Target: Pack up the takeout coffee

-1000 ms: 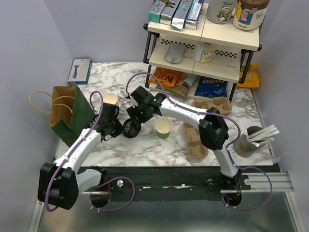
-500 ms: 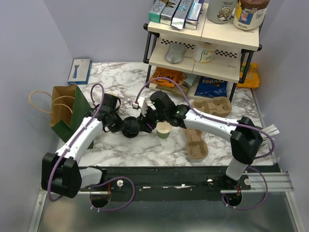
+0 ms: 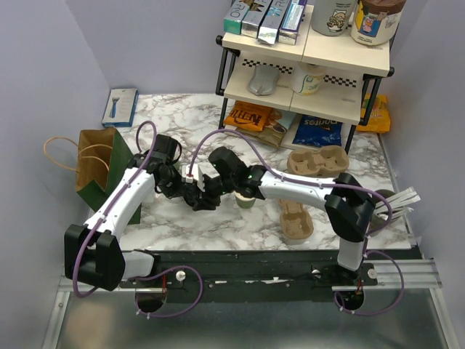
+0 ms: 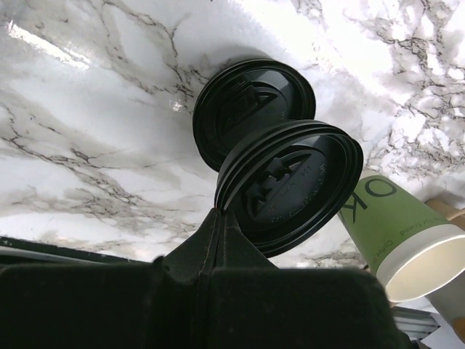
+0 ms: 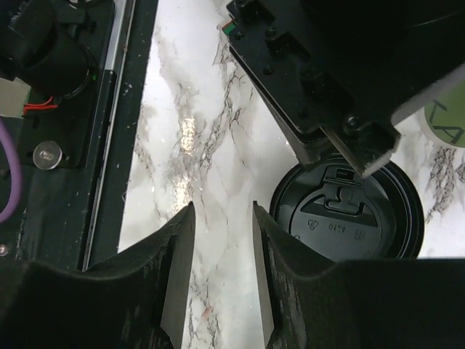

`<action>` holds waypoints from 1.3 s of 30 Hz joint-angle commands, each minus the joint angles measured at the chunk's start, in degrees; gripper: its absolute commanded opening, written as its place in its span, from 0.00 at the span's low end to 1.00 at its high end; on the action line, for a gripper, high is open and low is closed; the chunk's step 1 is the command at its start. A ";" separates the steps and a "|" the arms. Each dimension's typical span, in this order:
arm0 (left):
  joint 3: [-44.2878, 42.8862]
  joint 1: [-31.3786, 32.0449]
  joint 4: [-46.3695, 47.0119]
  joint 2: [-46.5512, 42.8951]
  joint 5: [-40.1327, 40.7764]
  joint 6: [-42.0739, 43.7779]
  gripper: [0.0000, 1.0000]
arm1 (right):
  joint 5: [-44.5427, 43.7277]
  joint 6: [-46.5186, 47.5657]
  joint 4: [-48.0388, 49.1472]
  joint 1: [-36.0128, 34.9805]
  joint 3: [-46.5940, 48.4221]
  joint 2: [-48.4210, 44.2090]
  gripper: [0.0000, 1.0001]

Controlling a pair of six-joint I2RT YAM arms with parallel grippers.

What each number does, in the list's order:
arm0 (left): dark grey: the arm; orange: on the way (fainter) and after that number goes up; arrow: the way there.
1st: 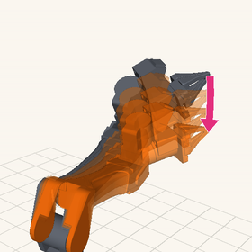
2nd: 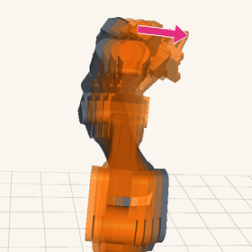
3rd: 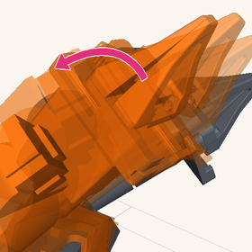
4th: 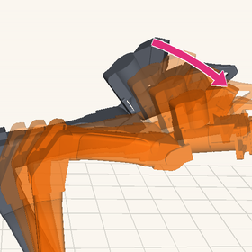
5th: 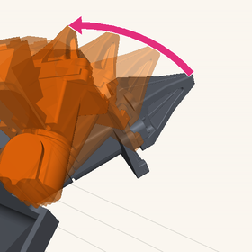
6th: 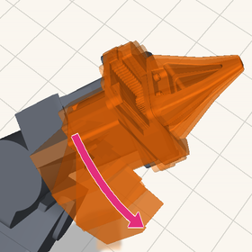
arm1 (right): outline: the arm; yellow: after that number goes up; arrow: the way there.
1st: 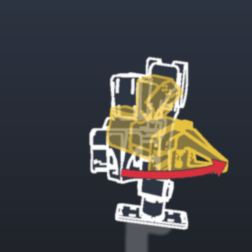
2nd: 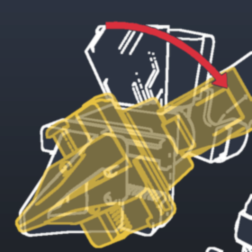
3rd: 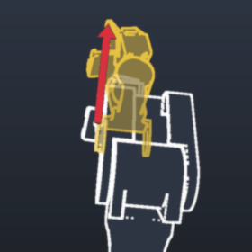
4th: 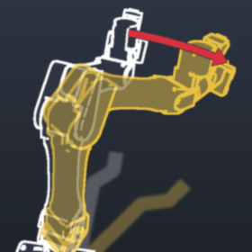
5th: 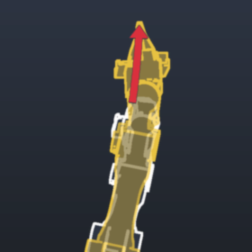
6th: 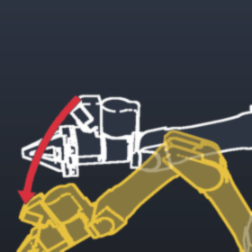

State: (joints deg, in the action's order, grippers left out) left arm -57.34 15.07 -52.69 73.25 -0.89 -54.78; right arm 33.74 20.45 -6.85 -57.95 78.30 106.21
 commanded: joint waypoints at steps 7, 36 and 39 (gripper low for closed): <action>-1.55 -0.39 -2.07 0.49 -2.98 -1.73 0.00 | -4.90 -0.84 4.56 -0.67 1.68 4.17 0.36; -0.32 -0.66 -1.63 0.40 -4.91 -0.06 0.00 | -20.64 -1.02 14.67 -1.37 -3.50 5.06 0.31; 0.30 -0.92 -1.45 0.14 -4.92 -0.15 0.00 | -19.68 -1.11 15.99 -1.37 -5.88 3.48 0.32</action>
State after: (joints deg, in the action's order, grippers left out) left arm -57.54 14.68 -53.15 73.43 -4.16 -55.33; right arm 15.05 18.35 5.56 -59.11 75.20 110.89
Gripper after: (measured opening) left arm 0.007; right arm 0.314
